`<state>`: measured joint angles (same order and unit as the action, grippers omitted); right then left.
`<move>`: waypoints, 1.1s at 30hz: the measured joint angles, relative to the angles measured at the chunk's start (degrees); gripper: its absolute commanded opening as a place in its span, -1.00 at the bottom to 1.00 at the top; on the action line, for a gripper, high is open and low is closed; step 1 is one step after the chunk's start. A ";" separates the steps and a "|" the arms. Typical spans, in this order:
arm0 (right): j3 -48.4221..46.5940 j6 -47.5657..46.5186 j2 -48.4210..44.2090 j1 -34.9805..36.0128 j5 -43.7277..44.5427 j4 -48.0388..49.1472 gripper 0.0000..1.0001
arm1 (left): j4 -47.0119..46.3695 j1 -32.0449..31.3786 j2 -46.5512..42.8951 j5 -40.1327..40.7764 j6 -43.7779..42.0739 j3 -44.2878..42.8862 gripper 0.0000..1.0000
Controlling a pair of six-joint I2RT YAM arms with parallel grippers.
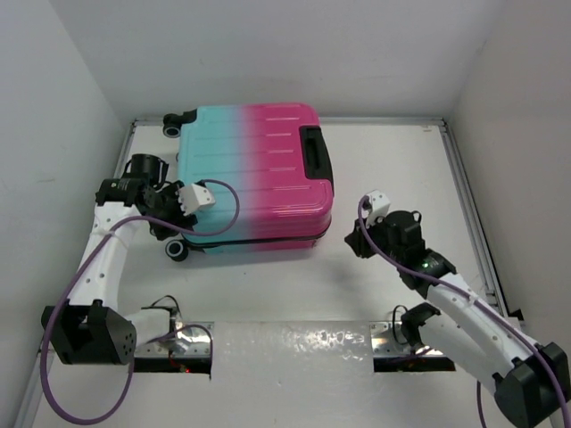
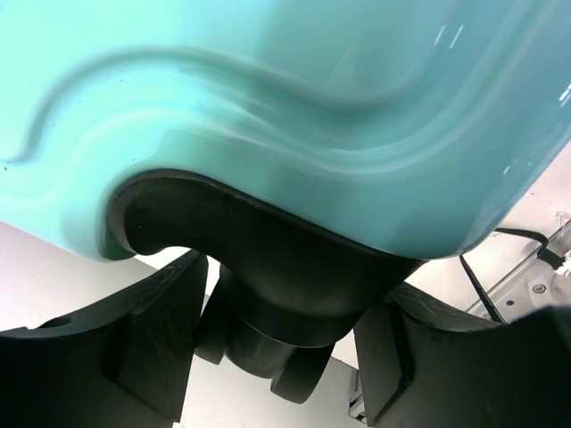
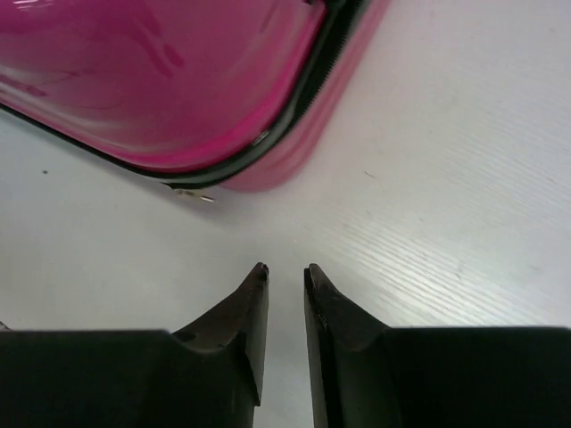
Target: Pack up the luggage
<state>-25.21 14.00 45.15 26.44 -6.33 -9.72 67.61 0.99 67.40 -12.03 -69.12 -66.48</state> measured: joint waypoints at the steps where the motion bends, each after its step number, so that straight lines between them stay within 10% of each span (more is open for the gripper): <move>1: 1.29 1.01 0.02 0.39 -0.35 2.27 -0.52 | -0.07 0.00 0.00 0.04 0.26 0.02 -1.00; 19: 8.46 8.79 19.37 19.58 13.62 31.10 0.01 | -2.27 0.09 -2.40 0.76 2.12 3.21 -1.00; 33: 5.95 10.84 27.06 21.07 20.50 38.38 -0.67 | -2.25 0.09 -2.40 0.79 2.14 3.19 -1.00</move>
<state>-19.27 24.84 72.20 47.51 14.17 28.67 65.36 1.08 64.99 -11.25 -66.98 -63.29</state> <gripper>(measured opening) 0.193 0.574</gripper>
